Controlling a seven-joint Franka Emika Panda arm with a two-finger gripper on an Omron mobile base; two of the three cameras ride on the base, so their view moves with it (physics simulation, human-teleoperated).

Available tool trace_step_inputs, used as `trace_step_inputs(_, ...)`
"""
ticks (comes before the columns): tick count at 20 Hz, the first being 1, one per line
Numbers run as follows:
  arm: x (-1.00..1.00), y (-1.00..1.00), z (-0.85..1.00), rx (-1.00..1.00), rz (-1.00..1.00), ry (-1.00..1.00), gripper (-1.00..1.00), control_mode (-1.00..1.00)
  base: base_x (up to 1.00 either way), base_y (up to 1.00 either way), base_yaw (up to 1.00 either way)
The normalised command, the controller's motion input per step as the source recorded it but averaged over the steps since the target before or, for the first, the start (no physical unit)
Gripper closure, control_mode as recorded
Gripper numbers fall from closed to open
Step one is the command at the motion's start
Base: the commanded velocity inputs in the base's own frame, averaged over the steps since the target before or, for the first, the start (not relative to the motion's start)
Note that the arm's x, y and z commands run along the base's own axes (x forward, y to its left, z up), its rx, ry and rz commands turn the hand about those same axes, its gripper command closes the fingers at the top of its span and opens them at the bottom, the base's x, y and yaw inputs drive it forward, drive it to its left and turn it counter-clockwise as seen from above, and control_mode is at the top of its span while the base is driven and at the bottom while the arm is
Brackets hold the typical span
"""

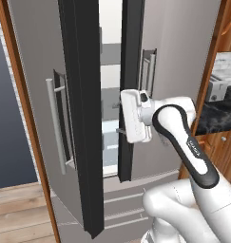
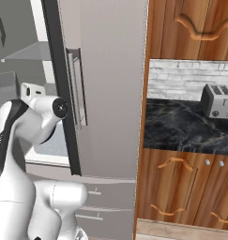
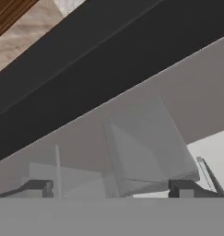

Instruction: Place one of the steaks on the plate and the other in the bowl. Then place the bowl in the fridge.

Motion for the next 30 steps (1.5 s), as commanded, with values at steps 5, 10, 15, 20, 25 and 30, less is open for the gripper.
trace_step_inputs(5, 0.65, 0.52, -0.29, 0.0, 0.05, 0.02, -1.0, -1.0, 0.0, 0.0, 0.0)
trace_step_inputs(10, 0.42, 0.46, -0.25, -0.01, 0.05, 0.0, -1.0, -1.0, 0.0, 0.0, 0.0)
trace_step_inputs(15, -0.81, 1.0, -0.5, -0.13, 0.2, -0.29, -1.0, -1.0, 0.0, 0.0, 0.0)
trace_step_inputs(20, -0.82, 1.0, -0.28, -0.08, 0.2, -0.32, -1.0, -1.0, 0.0, 0.0, 0.0)
trace_step_inputs(25, -0.48, 1.0, -0.16, -0.01, 0.18, -0.17, -1.0, -1.0, 0.0, 0.0, 0.0)
trace_step_inputs(30, -0.43, 0.74, -0.07, 0.0, 0.11, -0.11, -1.0, -1.0, 0.0, 0.0, 0.0)
